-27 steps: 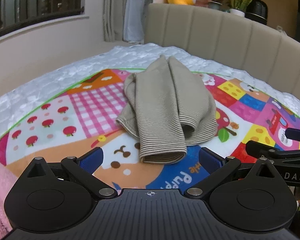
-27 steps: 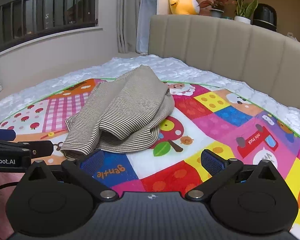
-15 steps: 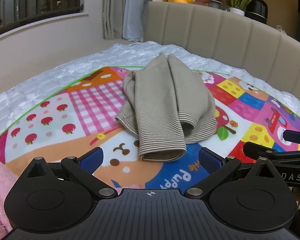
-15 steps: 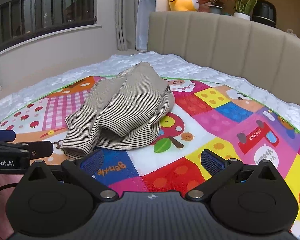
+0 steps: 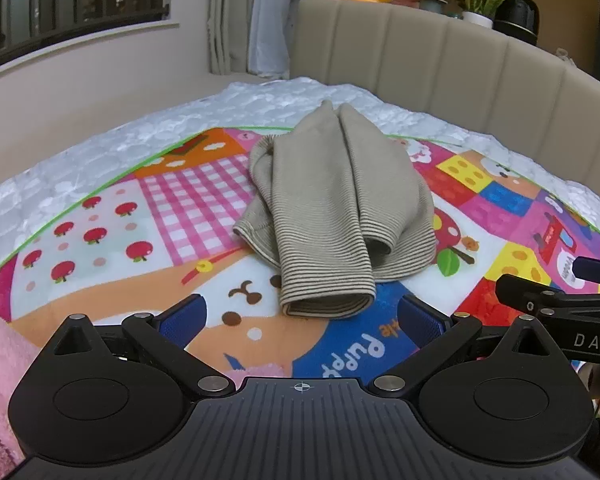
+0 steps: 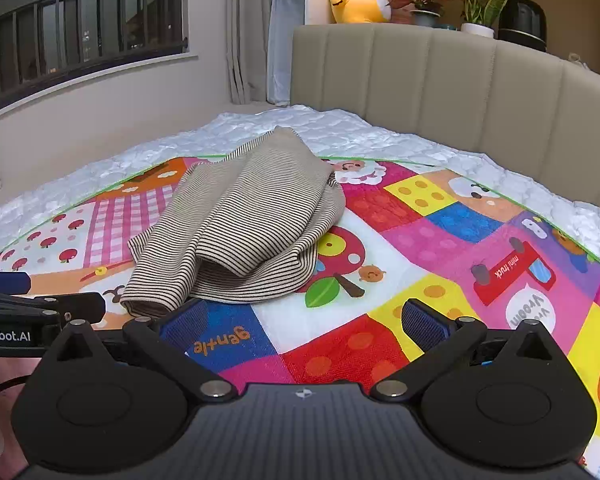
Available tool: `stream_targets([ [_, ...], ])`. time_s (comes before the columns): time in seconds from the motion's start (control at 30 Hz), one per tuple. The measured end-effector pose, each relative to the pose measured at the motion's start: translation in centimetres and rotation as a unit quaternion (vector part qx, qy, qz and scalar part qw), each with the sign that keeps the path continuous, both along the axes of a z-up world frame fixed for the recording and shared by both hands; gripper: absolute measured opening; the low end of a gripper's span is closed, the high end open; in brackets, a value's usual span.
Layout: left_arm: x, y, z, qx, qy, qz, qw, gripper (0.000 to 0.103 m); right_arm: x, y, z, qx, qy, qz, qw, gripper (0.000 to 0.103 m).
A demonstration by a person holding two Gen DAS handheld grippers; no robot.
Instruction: Fold clothes
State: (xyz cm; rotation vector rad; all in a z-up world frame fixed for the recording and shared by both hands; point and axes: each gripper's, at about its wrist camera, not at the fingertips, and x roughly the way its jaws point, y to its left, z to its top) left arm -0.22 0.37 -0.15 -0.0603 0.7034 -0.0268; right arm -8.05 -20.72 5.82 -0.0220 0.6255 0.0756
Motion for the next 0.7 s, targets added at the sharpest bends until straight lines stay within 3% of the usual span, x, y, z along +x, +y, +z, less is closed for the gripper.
stream_targets([
  [0.7, 0.03, 0.11, -0.09, -0.004, 0.005, 0.005, 1.0000, 0.103, -0.04, 0.05, -0.10, 0.000, 0.001, 0.001, 1.000, 0.103],
])
